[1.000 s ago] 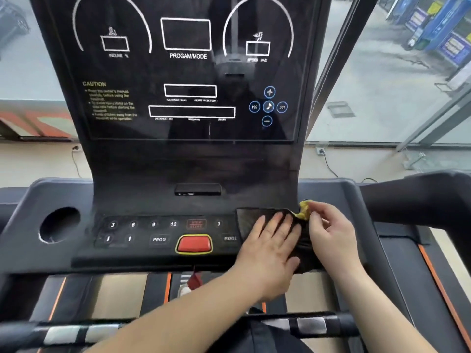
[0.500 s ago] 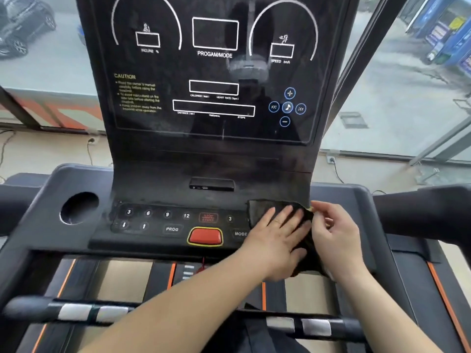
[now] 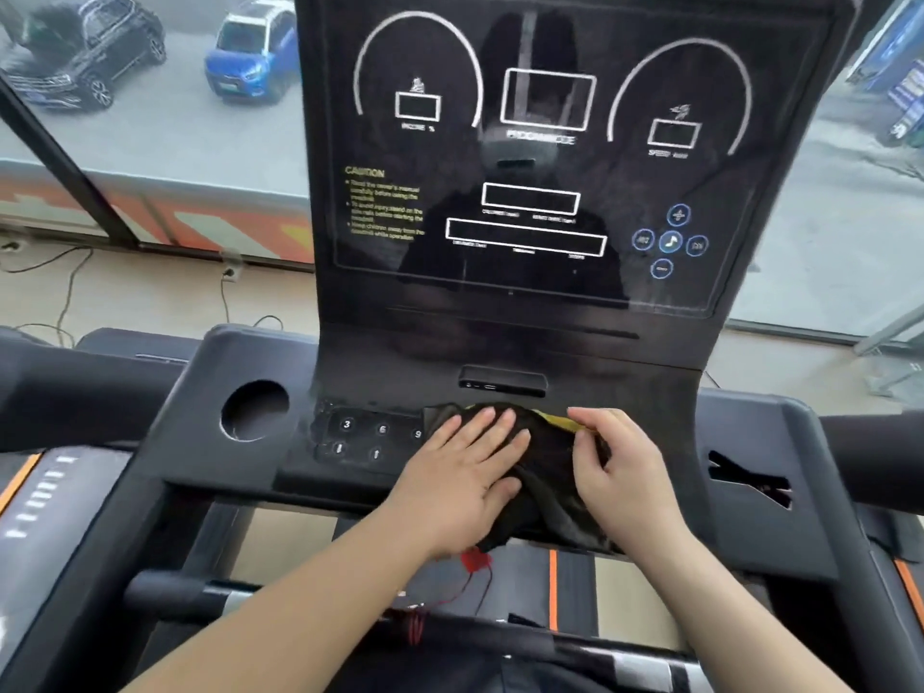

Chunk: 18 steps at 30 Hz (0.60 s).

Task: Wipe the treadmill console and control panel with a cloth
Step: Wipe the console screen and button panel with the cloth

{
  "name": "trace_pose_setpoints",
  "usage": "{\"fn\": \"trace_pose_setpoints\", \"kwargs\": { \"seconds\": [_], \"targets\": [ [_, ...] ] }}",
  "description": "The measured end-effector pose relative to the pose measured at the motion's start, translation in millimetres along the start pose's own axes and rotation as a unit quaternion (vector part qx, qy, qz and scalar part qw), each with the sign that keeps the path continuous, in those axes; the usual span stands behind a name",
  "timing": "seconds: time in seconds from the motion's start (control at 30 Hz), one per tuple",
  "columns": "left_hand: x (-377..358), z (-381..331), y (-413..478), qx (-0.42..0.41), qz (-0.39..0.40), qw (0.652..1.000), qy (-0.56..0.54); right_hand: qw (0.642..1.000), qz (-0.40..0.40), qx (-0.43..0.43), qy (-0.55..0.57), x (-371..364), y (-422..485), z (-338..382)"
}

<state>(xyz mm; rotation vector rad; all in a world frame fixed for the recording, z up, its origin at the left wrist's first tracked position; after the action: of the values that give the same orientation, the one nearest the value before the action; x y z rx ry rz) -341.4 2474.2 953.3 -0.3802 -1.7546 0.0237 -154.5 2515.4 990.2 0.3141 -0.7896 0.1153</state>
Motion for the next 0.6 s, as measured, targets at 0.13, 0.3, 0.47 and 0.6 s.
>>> {"fn": "trace_pose_setpoints", "kwargs": {
  "seconds": [0.13,0.3,0.47,0.6],
  "targets": [
    [0,67,-31,0.044,-0.02,0.999,0.021,0.999,0.0,0.024,-0.03,-43,5,40],
    [14,160,-58,0.143,-0.044,0.989,0.01,0.999,0.015,0.033,-0.013,-79,5,77],
    [5,137,-57,0.185,-0.086,0.978,-0.045,1.0,0.001,0.005,-0.011,-84,6,91],
    [-2,126,-62,0.081,-0.072,0.994,-0.015,1.0,-0.015,-0.011,-0.025,-86,14,94]
  ]
}}
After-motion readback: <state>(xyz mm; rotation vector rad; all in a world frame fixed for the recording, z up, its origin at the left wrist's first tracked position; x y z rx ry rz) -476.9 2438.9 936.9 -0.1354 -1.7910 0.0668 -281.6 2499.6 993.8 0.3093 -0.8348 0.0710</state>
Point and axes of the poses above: each hand's wrist, its own y-axis towards the middle knuckle, its own x-axis out of the back of the hand, z = x × y, the point moved 4 cm from there along y, towards the middle knuckle, and after that the axes turned 4 degrees about x, right-handed, at the moved point
